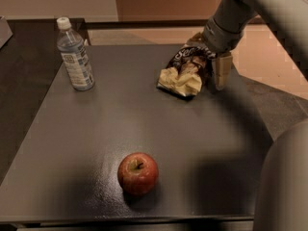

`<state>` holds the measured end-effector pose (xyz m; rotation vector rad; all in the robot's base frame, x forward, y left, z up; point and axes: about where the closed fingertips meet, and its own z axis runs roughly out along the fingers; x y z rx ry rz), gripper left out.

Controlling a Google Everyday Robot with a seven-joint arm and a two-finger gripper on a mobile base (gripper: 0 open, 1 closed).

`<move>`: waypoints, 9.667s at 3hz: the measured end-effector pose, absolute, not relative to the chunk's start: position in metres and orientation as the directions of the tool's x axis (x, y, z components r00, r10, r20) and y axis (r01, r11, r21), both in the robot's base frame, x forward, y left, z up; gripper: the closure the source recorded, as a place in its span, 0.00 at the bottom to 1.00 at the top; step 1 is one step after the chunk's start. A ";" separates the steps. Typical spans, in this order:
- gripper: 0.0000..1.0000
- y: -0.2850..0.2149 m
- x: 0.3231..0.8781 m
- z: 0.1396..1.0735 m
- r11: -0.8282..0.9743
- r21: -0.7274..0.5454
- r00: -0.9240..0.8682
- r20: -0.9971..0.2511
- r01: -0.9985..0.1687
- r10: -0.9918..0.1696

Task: Move brown chip bag near apple

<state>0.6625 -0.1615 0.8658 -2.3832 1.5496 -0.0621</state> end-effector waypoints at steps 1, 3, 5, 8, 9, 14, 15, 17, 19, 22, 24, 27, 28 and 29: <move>0.18 -0.157 0.672 0.859 -0.400 -0.260 0.438 -0.106 -0.879 -0.893; 0.61 -0.149 0.681 0.854 -0.411 -0.261 0.448 -0.100 -0.874 -0.888; 1.00 -0.147 0.664 0.884 -0.365 -0.324 0.427 -0.146 -0.873 -0.892; 1.00 -0.123 0.590 0.945 -0.362 -0.443 0.486 -0.207 -0.820 -0.849; 1.00 -0.108 0.563 0.954 -0.364 -0.449 0.507 -0.253 -0.816 -0.824; 1.00 -0.080 0.481 1.031 -0.395 -0.412 0.542 -0.343 -0.821 -0.767; 1.00 -0.082 0.481 1.021 -0.434 -0.420 0.574 -0.306 -0.797 -0.759; 1.00 -0.087 0.465 1.005 -0.470 -0.422 0.611 -0.313 -0.775 -0.727; 1.00 -0.089 0.454 0.981 -0.455 -0.409 0.599 -0.368 -0.791 -0.711; 1.00 -0.103 0.465 0.954 -0.383 -0.399 0.539 -0.425 -0.833 -0.727; 0.82 -0.104 0.461 0.927 -0.387 -0.354 0.517 -0.441 -0.851 -0.733; 0.13 -0.100 0.457 0.915 -0.395 -0.336 0.513 -0.439 -0.855 -0.738; 0.00 -0.099 0.457 0.915 -0.396 -0.337 0.515 -0.438 -0.854 -0.737; 0.00 -0.099 0.457 0.915 -0.396 -0.337 0.515 -0.438 -0.854 -0.737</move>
Offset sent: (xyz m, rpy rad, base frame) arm 0.0205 0.0111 -0.0096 -0.0439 0.0058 0.0400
